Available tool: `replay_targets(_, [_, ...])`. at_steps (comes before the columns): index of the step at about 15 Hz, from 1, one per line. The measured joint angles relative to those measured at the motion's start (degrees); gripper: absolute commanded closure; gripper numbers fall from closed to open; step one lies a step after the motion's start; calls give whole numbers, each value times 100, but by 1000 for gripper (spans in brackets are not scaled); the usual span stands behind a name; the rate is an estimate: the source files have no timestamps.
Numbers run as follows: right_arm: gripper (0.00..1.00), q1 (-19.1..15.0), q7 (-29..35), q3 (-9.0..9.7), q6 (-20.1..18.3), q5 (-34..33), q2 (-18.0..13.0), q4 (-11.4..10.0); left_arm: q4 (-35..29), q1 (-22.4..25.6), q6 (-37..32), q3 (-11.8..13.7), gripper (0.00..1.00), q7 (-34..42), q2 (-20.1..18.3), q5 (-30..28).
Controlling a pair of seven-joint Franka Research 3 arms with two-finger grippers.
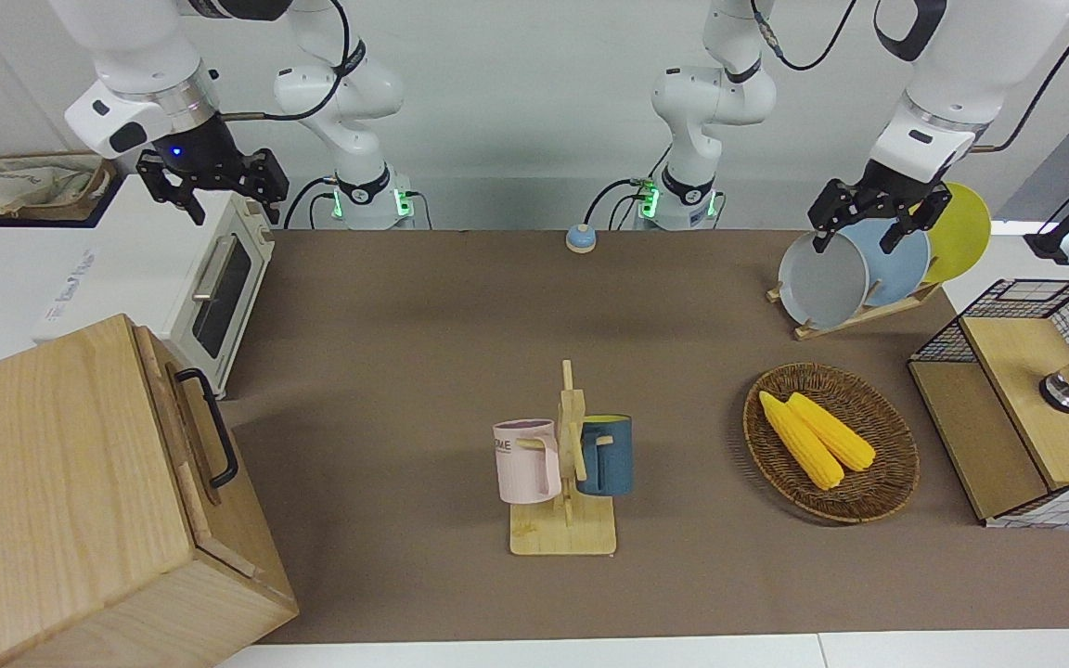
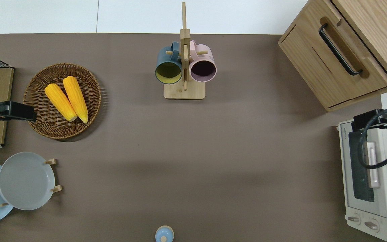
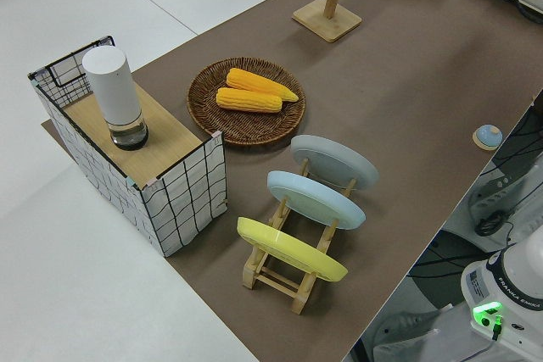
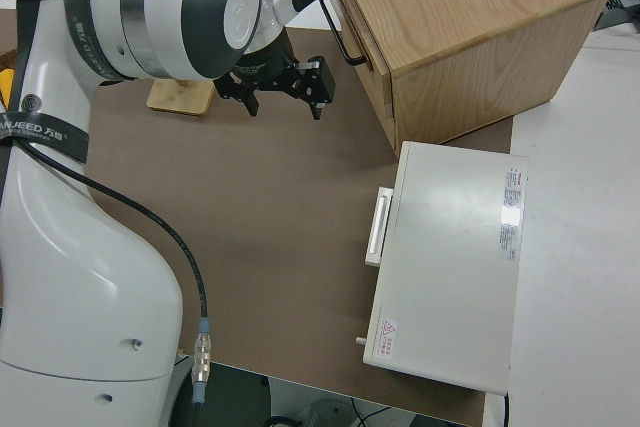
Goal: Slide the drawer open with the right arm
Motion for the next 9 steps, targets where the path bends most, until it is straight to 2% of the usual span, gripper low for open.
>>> replay_targets(9, [17,-27,0,-71,-59,-1,0,25,0,0,0,0,5,0,0,0])
